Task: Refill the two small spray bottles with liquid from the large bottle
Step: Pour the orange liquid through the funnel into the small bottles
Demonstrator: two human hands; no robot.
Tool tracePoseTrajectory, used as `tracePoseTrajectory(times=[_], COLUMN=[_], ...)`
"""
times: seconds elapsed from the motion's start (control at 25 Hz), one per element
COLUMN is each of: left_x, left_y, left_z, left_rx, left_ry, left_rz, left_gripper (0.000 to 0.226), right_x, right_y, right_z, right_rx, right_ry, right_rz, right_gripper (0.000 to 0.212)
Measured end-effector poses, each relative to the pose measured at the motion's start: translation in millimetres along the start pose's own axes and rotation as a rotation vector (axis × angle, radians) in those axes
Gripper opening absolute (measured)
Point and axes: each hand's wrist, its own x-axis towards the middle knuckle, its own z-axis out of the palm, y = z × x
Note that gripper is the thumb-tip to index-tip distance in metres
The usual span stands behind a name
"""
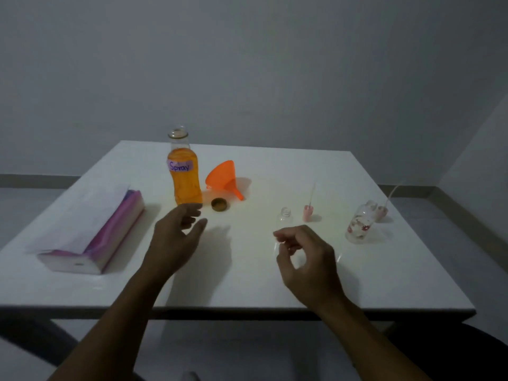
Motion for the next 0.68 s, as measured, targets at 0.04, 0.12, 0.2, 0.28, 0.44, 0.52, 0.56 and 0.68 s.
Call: tracePoseTrajectory(times=[0.04, 0.12, 0.2, 0.28, 0.44, 0.52, 0.56, 0.68], left_x=[7, 24, 43, 61, 100, 114, 118, 129], left_y=[-6, -16, -23, -27, -38, -42, -42, -46], left_z=[-5, -9, -7, -3, 3, 7, 9, 11], left_rx=[-0.054, -0.161, -0.221, -0.268, -0.319, -0.301, -0.287, -0.234], left_ry=[0.09, 0.215, 0.285, 0.327, 0.289, 0.245, 0.234, 0.254], left_rz=[-0.057, -0.184, -0.267, -0.251, -0.144, -0.124, -0.123, -0.117], left_gripper=[0.04, 0.045, 0.056, 0.067, 0.078, 0.081, 0.082, 0.077], right_x=[4, 20, 46, 80, 146, 168, 176, 195], right_y=[-7, -19, -27, -30, -11, 4, 10, 26], right_z=[15, 44, 73, 98, 139, 155, 161, 178], right_rx=[0.019, 0.045, 0.056, 0.05, 0.001, -0.066, -0.094, -0.119], right_ry=[-0.04, -0.092, -0.098, -0.1, -0.213, -0.255, -0.279, -0.322], right_rz=[-0.001, 0.034, 0.113, 0.234, 0.509, 0.578, 0.604, 0.635], right_gripper=[0.024, 0.025, 0.026, 0.03, 0.066, 0.084, 0.093, 0.109])
